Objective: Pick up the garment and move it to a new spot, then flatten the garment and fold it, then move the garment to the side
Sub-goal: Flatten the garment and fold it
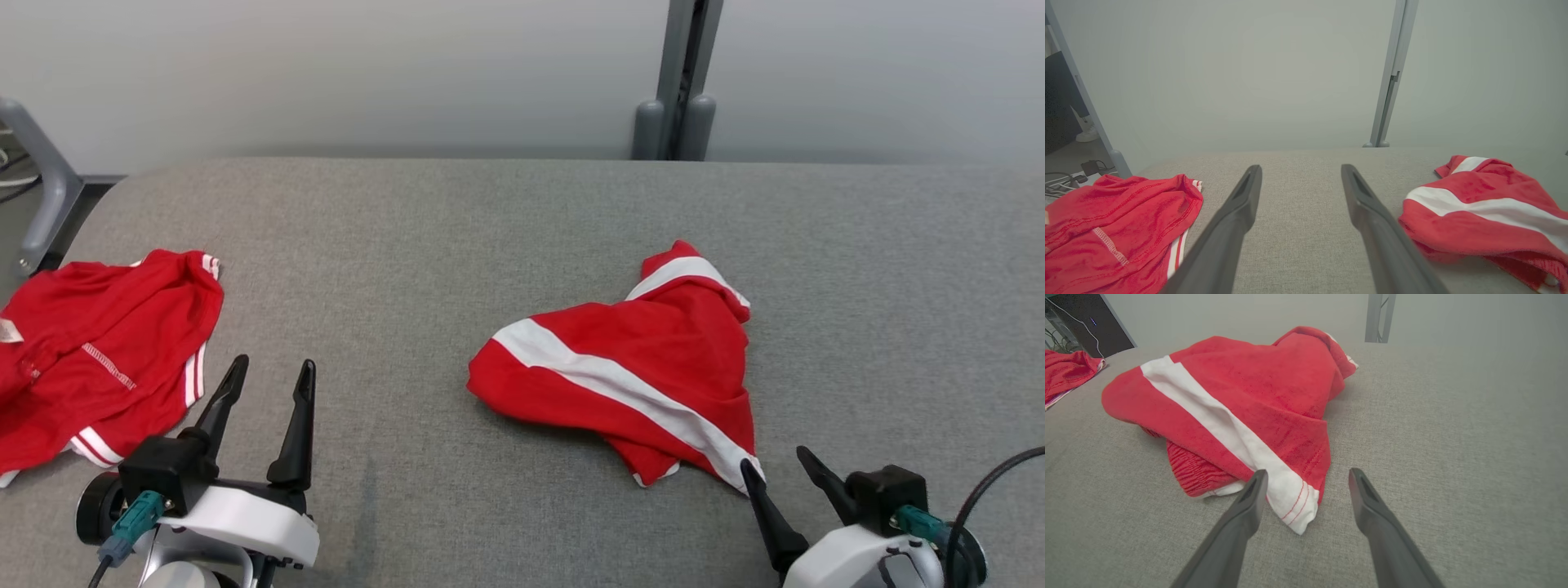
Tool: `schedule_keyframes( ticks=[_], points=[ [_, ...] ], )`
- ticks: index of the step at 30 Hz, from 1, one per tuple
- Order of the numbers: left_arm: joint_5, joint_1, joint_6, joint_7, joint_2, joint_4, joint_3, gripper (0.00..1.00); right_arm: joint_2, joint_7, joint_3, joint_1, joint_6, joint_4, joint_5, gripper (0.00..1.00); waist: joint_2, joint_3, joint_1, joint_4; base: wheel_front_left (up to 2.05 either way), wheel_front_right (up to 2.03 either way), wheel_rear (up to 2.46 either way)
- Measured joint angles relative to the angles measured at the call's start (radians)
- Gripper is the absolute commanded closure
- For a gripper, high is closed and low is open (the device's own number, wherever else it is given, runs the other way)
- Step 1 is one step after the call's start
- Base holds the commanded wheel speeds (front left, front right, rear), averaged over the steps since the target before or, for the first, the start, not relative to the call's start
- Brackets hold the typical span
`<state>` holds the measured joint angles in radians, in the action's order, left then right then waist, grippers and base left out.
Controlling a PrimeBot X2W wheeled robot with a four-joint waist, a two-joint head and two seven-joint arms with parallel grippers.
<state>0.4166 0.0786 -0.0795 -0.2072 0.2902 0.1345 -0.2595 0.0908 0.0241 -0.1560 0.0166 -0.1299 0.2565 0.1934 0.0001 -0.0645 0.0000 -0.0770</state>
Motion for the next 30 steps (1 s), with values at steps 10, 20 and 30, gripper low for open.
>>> schedule_keyframes(
  ticks=[10,20,30],
  points=[
    [-0.002,0.054,0.014,-0.031,-0.014,0.043,-0.001,0.0,0.006,-0.007,-0.045,0.119,0.0,0.207,0.029,0.01,0.0,-0.097,0.0,-0.055,0.0,0.0,0.0],
    [-0.002,0.059,0.012,-0.042,-0.015,0.068,0.014,0.0,0.029,0.05,-0.049,0.176,-0.001,0.182,0.032,1.0,0.0,-0.095,0.0,-0.028,0.0,0.0,0.0],
    [-0.003,0.053,-0.008,-0.044,0.005,0.056,0.022,0.0,0.116,-0.018,0.089,0.205,-0.001,-0.13,-0.021,1.0,0.0,-0.081,0.0,0.045,0.0,0.0,0.0]
  ],
)
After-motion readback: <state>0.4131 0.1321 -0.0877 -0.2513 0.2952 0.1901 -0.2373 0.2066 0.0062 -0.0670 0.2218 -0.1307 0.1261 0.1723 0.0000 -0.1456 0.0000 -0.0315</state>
